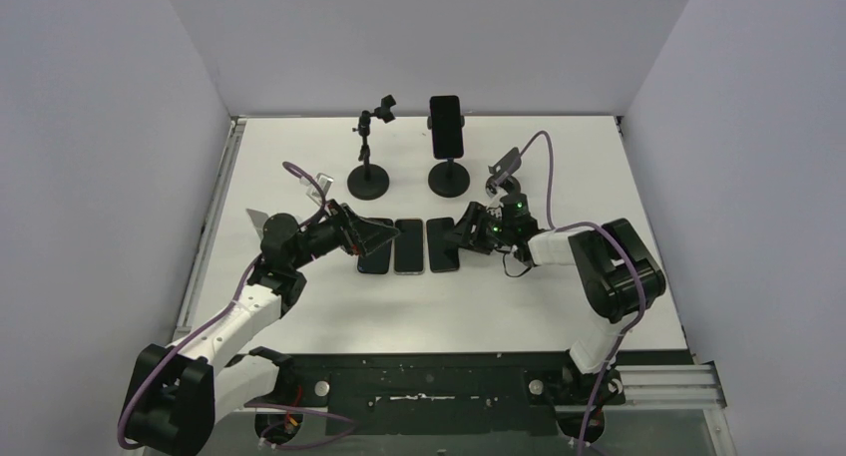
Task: Remove the phone from the phone stand
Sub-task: Place the phone at the center of the board.
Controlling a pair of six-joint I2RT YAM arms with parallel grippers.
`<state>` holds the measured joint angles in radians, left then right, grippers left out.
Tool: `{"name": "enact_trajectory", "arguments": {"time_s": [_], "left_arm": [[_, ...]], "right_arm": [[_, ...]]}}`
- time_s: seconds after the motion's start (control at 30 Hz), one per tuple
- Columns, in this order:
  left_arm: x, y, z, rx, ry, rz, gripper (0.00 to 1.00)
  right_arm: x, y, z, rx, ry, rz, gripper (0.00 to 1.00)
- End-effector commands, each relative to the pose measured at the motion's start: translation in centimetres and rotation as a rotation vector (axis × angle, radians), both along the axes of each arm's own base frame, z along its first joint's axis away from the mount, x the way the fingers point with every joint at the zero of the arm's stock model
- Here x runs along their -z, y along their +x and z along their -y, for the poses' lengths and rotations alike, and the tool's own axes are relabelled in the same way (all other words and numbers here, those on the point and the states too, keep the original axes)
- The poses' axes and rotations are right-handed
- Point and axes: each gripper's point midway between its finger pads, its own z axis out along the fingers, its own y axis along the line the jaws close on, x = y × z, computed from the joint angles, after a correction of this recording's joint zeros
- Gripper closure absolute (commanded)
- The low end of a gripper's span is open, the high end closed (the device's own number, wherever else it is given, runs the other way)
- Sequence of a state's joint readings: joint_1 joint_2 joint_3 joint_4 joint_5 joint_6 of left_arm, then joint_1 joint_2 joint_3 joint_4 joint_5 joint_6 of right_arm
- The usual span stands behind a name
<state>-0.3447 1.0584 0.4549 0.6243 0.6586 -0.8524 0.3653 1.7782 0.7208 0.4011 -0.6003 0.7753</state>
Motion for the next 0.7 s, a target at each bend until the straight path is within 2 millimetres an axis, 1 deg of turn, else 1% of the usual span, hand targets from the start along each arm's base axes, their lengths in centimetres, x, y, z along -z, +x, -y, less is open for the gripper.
{"name": "enact_trajectory", "arguments": {"time_s": [0.0,0.17,0.3,0.47,0.67], "left_arm": [[-0.9,0.3,-0.3,-0.015,0.000,0.055,0.02],[-0.8,0.3,-0.3,-0.014,0.002,0.052,0.03],[-0.8,0.2,-0.3,-0.016,0.001,0.053,0.03],[-0.8,0.2,-0.3,-0.019,0.001,0.053,0.03],[-0.9,0.2,-0.4,-0.021,0.000,0.058,0.03]], "right_arm": [[3.0,-1.2,3.2,0.056,-0.167,-0.043,0.45],[3.1,-1.5,3.6,0.056,-0.187,-0.036,0.46],[3.2,-1.9,2.8,0.026,-0.166,-0.042,0.48],[3.1,-2.5,1.4,0.000,-0.149,-0.048,0.48],[2.8,-2.7,0.8,0.005,-0.123,-0.058,0.48]]}}
